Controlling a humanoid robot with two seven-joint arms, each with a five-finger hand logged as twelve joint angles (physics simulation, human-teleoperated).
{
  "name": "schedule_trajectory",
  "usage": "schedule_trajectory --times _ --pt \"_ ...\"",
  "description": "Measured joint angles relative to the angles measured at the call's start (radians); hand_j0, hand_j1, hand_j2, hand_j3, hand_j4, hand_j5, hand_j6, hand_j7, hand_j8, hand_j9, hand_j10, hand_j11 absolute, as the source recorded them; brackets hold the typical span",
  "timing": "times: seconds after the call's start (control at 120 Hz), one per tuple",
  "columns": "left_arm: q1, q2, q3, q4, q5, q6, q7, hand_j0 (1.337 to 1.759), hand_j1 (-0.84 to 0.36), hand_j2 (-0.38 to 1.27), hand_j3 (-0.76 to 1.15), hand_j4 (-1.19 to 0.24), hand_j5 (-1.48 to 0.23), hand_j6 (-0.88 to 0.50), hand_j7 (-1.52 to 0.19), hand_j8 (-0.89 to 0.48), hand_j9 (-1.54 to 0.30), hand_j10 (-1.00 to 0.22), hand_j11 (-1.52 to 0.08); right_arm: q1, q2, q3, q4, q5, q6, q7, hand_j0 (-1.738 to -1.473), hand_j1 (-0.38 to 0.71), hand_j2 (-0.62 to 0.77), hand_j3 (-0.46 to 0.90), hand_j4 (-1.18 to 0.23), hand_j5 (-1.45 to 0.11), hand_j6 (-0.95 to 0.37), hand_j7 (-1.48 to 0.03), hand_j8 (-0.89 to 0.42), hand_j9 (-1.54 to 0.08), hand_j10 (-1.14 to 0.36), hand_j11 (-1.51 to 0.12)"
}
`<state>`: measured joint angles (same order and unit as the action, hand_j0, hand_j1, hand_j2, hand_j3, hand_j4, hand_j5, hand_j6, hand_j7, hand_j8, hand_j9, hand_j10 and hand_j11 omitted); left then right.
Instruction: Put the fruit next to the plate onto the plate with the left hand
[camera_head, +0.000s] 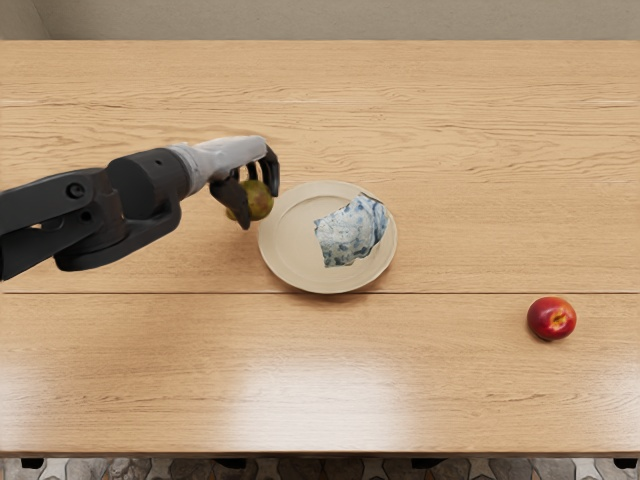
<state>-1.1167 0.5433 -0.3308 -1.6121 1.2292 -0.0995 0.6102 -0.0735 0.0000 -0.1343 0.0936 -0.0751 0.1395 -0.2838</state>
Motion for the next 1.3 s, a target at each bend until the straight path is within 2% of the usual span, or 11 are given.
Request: schedule_trajectory --times 0.117,0.233,0.367,0.483,0.658,0.933,0.967,1.133,1.217,1.3 --pt "0.003 -0.040 -0.017 0.006 0.001 0.000 0.001 1.657 -0.35 0.53 0.00 -0.71 -1.00 -0.43 -0.97 -0.44 -0.97 -0.74 -0.97 0.000 0.000 0.000 0.000 0.000 0.000 0.000 -1.658 -0.35 0.00 0.00 0.00 0.00 0.00 0.00 0.00 0.00 0.00 0.00" --pt "0.006 -0.143 -0.022 0.043 0.007 0.003 0.000 1.656 -0.33 0.53 0.00 -0.71 -1.00 -0.45 -0.97 -0.47 -0.97 -0.74 -0.97 0.000 0.000 0.000 0.000 0.000 0.000 0.000 -1.658 -0.35 0.00 0.00 0.00 0.00 0.00 0.00 0.00 0.00 0.00 0.00" --pt "0.008 -0.234 -0.014 0.146 0.022 0.004 0.000 1.656 -0.35 0.57 0.00 -0.71 -0.99 -0.46 -0.97 -0.46 -0.96 -0.73 -0.96 0.000 0.000 0.000 0.000 0.000 0.000 0.000 -1.658 -0.35 0.00 0.00 0.00 0.00 0.00 0.00 0.00 0.00 0.00 0.00" --pt "0.005 -0.290 -0.001 0.237 0.032 0.003 0.001 1.656 -0.34 0.55 0.00 -0.70 -0.98 -0.46 -0.97 -0.47 -0.96 -0.73 -0.96 0.000 0.000 0.000 0.000 0.000 0.000 0.000 -1.658 -0.35 0.00 0.00 0.00 0.00 0.00 0.00 0.00 0.00 0.00 0.00" --pt "0.006 -0.357 0.029 0.336 0.038 0.006 0.001 1.656 -0.33 0.54 0.00 -0.70 -0.98 -0.46 -0.96 -0.48 -0.95 -0.72 -0.95 0.000 0.000 0.000 0.000 0.000 0.000 0.000 -1.658 -0.35 0.00 0.00 0.00 0.00 0.00 0.00 0.00 0.00 0.00 0.00" --pt "0.005 -0.382 0.048 0.377 0.042 0.008 0.001 1.656 -0.30 0.48 0.00 -0.69 -0.94 -0.49 -0.93 -0.50 -0.93 -0.70 -0.93 0.000 0.000 0.000 0.000 0.000 0.000 0.000 -1.658 -0.35 0.00 0.00 0.00 0.00 0.00 0.00 0.00 0.00 0.00 0.00" --pt "0.004 -0.386 0.056 0.378 0.043 0.007 0.001 1.657 -0.27 0.42 0.00 -0.65 -0.88 -0.48 -0.87 -0.49 -0.87 -0.66 -0.87 0.000 0.000 0.000 0.000 0.000 0.000 0.000 -1.658 -0.35 0.00 0.00 0.00 0.00 0.00 0.00 0.00 0.00 0.00 0.00" --pt "0.008 -0.386 0.067 0.372 0.033 0.008 0.001 1.657 0.03 0.19 0.00 -0.32 -0.43 -0.25 -0.43 -0.25 -0.43 -0.33 -0.43 0.000 0.000 0.000 0.000 0.000 0.000 0.000 -1.658 -0.35 0.00 0.00 0.00 0.00 0.00 0.00 0.00 0.00 0.00 0.00" --pt "0.006 -0.370 0.060 0.362 0.022 0.008 0.001 1.658 0.13 0.13 0.00 -0.22 -0.30 -0.17 -0.29 -0.18 -0.29 -0.23 -0.29 0.000 0.000 0.000 0.000 0.000 0.000 0.000 -1.658 -0.35 0.00 0.00 0.00 0.00 0.00 0.00 0.00 0.00 0.00 0.00" --pt "0.003 -0.303 0.036 0.348 -0.029 0.005 0.001 1.658 0.20 0.09 0.00 -0.16 -0.21 -0.12 -0.21 -0.13 -0.21 -0.16 -0.21 0.000 0.000 0.000 0.000 0.000 0.000 0.000 -1.658 -0.35 0.00 0.00 0.00 0.00 0.00 0.00 0.00 0.00 0.00 0.00"
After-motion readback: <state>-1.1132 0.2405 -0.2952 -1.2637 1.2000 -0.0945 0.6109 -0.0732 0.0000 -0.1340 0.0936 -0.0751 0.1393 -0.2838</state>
